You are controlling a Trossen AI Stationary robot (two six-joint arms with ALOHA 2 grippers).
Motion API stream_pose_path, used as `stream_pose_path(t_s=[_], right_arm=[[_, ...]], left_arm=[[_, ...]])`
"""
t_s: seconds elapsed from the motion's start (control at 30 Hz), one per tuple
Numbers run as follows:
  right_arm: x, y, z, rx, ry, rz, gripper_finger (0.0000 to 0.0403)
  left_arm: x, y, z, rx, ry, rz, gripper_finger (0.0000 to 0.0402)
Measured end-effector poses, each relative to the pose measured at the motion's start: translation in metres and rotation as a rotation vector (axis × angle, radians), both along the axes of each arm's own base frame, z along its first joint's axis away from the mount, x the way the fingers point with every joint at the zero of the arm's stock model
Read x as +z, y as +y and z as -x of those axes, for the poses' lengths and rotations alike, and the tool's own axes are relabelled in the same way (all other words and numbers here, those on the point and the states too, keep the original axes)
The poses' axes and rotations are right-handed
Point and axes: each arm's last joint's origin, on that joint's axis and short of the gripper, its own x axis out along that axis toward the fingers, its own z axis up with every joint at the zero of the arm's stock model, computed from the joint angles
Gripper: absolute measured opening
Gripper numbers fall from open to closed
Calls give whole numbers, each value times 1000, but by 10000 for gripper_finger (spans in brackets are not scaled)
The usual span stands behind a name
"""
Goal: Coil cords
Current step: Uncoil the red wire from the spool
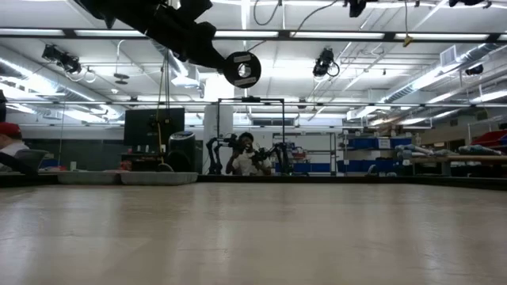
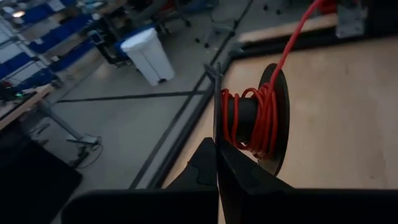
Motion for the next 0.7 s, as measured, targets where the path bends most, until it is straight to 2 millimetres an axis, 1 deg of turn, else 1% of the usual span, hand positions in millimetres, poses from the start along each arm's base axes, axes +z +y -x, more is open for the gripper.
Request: stream_pose_path(t_s=[0.07, 0.17, 0.33, 0.47, 0.57, 0.7], right_arm=[[-4, 1, -5, 32, 7, -17, 0], [-11, 3, -14, 20, 22, -48, 0], [-22, 6, -23, -139, 66, 2, 0], [-23, 11, -22, -210, 98, 129, 0], [-19, 15, -18, -258, 103, 200, 2], [-17, 20, -13, -283, 111, 238, 22]], left_arm=[[2, 3, 0, 9, -19, -4, 0], [3, 5, 0, 7, -31, -4, 0], [2, 1, -4, -214, -8, -15, 0], [-1, -2, -6, -323, 21, -17, 0], [-4, -2, -5, -330, 55, -13, 0], [-7, 0, -3, -254, 97, -23, 0]])
